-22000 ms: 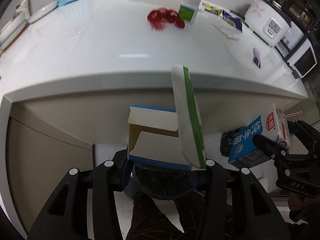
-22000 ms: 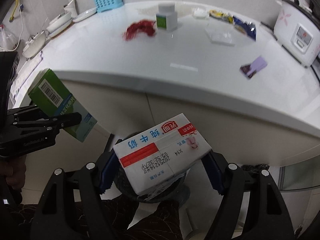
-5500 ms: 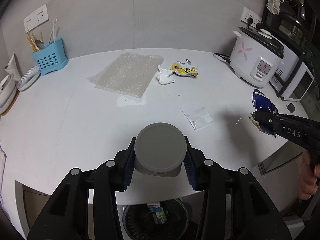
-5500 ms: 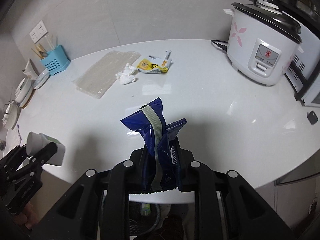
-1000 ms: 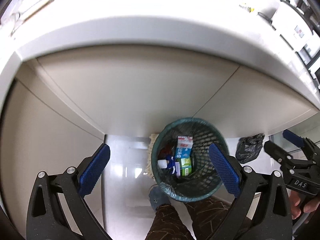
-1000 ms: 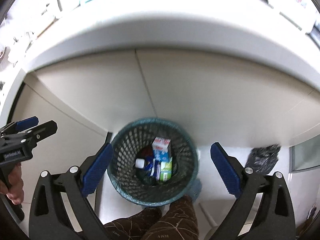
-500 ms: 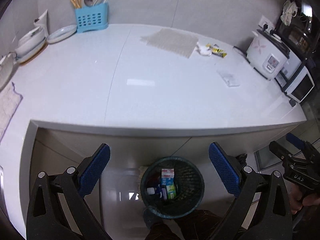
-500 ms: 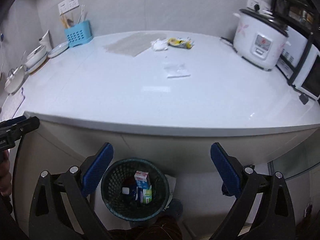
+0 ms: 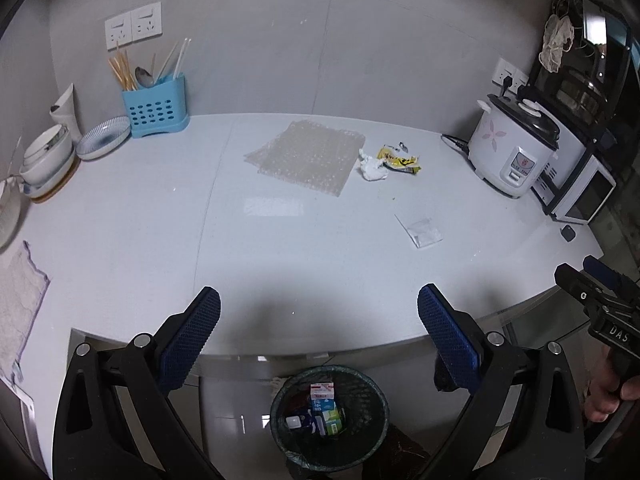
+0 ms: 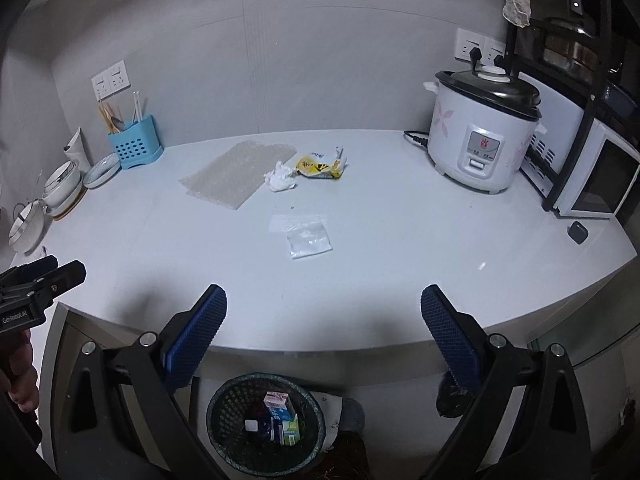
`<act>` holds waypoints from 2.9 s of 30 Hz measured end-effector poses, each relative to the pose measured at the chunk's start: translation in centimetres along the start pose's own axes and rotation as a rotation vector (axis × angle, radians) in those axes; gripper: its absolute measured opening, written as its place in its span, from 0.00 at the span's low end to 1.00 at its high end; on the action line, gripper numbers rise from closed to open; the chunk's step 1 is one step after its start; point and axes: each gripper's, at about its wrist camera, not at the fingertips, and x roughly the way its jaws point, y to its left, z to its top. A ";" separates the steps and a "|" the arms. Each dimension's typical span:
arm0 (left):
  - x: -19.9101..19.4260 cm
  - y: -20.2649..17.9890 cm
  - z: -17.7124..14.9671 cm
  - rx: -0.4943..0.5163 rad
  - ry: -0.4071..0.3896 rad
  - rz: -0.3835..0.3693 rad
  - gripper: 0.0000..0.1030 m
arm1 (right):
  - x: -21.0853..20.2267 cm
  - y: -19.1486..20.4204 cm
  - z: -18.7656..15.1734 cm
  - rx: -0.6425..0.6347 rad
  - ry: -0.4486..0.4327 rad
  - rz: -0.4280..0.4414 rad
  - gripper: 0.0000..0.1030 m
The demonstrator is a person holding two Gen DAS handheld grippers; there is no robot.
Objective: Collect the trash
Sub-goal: 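Raise both open tools from the basket back up to the counter, then grasp the bubble-wrap sheet with the left tool while the right tool grasps the yellow wrapper, then lift the bubble wrap and yellow wrapper up off the counter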
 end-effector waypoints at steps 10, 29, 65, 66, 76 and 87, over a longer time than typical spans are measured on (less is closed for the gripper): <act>2.5 -2.0 7.4 0.003 -0.039 0.037 0.94 | 3.9 -2.3 7.4 -0.027 -0.005 0.030 0.91; 17.4 -1.2 15.1 -0.068 0.100 0.112 0.94 | 19.8 -3.8 16.5 -0.068 0.133 0.097 0.91; 37.4 0.3 17.6 -0.067 0.388 0.204 0.92 | 43.5 -0.3 19.8 0.180 0.614 0.050 0.88; 37.4 0.2 17.7 -0.072 0.392 0.206 0.90 | 43.5 -0.3 19.8 0.179 0.613 0.053 0.88; 36.2 -0.9 17.6 -0.110 0.405 0.214 0.60 | 42.9 -0.5 20.1 0.164 0.609 0.062 0.68; 34.8 -2.1 18.6 -0.164 0.408 0.176 0.13 | 42.7 -1.9 20.4 0.173 0.621 0.093 0.39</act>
